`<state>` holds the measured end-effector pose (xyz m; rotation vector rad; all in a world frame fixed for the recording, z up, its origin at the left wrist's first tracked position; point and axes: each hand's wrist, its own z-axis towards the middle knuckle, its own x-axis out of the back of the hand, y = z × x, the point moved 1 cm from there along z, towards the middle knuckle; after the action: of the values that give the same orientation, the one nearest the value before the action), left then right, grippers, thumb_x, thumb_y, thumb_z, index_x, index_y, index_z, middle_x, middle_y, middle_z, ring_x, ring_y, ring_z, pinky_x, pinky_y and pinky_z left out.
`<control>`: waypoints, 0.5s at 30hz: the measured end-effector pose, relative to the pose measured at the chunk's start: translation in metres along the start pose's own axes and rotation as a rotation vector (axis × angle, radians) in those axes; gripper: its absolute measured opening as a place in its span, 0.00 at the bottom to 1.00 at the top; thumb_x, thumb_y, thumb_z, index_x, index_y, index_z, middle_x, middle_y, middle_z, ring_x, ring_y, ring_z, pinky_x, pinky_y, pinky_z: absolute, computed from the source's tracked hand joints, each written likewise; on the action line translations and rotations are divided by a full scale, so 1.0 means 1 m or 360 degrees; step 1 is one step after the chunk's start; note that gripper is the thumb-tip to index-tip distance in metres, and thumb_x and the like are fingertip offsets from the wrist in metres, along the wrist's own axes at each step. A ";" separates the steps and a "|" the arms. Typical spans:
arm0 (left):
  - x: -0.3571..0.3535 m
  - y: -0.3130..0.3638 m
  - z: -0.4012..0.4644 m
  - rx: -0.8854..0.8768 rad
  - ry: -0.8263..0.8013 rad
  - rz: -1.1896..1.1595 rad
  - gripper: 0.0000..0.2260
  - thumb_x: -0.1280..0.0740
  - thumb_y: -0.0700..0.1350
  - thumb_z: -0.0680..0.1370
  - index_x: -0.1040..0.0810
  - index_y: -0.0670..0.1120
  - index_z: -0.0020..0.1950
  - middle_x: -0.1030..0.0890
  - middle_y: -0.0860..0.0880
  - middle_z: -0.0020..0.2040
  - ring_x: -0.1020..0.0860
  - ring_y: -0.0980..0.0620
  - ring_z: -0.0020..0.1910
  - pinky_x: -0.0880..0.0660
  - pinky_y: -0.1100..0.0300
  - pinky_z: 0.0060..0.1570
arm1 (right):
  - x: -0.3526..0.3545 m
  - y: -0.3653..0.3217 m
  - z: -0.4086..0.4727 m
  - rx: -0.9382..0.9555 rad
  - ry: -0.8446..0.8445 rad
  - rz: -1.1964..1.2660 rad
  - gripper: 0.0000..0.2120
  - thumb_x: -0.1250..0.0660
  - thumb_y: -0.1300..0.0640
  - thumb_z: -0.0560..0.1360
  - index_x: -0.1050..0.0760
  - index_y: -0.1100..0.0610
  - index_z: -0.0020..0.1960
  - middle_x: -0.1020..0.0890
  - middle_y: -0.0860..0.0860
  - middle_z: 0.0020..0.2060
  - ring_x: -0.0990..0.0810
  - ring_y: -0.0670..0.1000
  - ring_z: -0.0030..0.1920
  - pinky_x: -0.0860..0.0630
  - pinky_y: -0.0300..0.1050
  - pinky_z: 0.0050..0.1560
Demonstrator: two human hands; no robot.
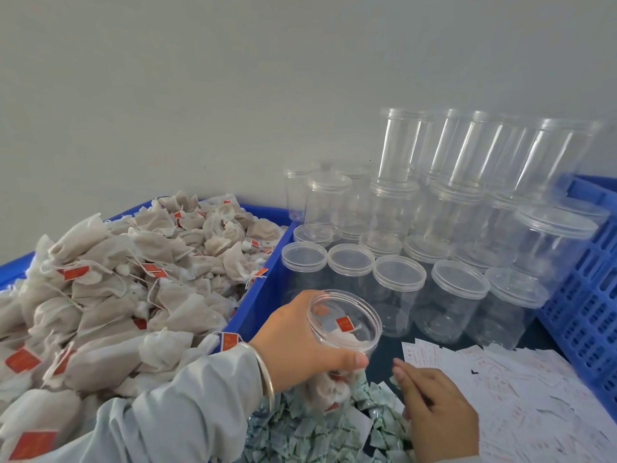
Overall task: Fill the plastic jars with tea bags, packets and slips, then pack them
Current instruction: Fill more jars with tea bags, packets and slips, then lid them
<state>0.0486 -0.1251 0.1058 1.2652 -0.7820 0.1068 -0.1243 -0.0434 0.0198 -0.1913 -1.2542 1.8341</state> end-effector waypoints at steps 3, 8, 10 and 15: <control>-0.003 0.001 -0.002 -0.0018 -0.0098 0.0113 0.35 0.29 0.71 0.51 0.36 0.68 0.54 0.28 0.68 0.53 0.28 0.69 0.53 0.32 0.72 0.48 | 0.006 -0.015 -0.003 0.0129 0.0283 0.0307 0.12 0.28 0.61 0.69 0.19 0.44 0.44 0.18 0.41 0.36 0.19 0.42 0.32 0.26 0.27 0.35; -0.008 0.002 -0.006 -0.0104 -0.0317 0.0363 0.39 0.27 0.69 0.54 0.36 0.64 0.61 0.30 0.68 0.54 0.29 0.66 0.55 0.33 0.71 0.51 | 0.011 -0.031 -0.009 0.0473 0.0324 0.0509 0.09 0.34 0.64 0.72 0.21 0.58 0.52 0.18 0.41 0.47 0.18 0.41 0.48 0.25 0.28 0.49; -0.011 0.002 -0.007 -0.0142 -0.0368 0.0406 0.39 0.25 0.67 0.56 0.36 0.62 0.63 0.30 0.67 0.56 0.28 0.65 0.56 0.32 0.69 0.54 | 0.012 -0.034 -0.012 0.0598 0.0236 0.0402 0.08 0.35 0.59 0.74 0.20 0.57 0.51 0.19 0.40 0.50 0.20 0.38 0.51 0.27 0.26 0.51; -0.012 0.001 -0.007 -0.0140 -0.0394 0.0437 0.40 0.23 0.64 0.58 0.36 0.59 0.66 0.29 0.63 0.61 0.28 0.62 0.59 0.31 0.66 0.58 | 0.010 -0.036 -0.011 0.0799 0.0000 0.0264 0.19 0.43 0.47 0.80 0.17 0.56 0.46 0.18 0.41 0.45 0.22 0.41 0.51 0.27 0.30 0.50</control>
<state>0.0424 -0.1147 0.0987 1.0946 -1.1611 0.1370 -0.1036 -0.0251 0.0466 -0.0168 -0.7593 2.2284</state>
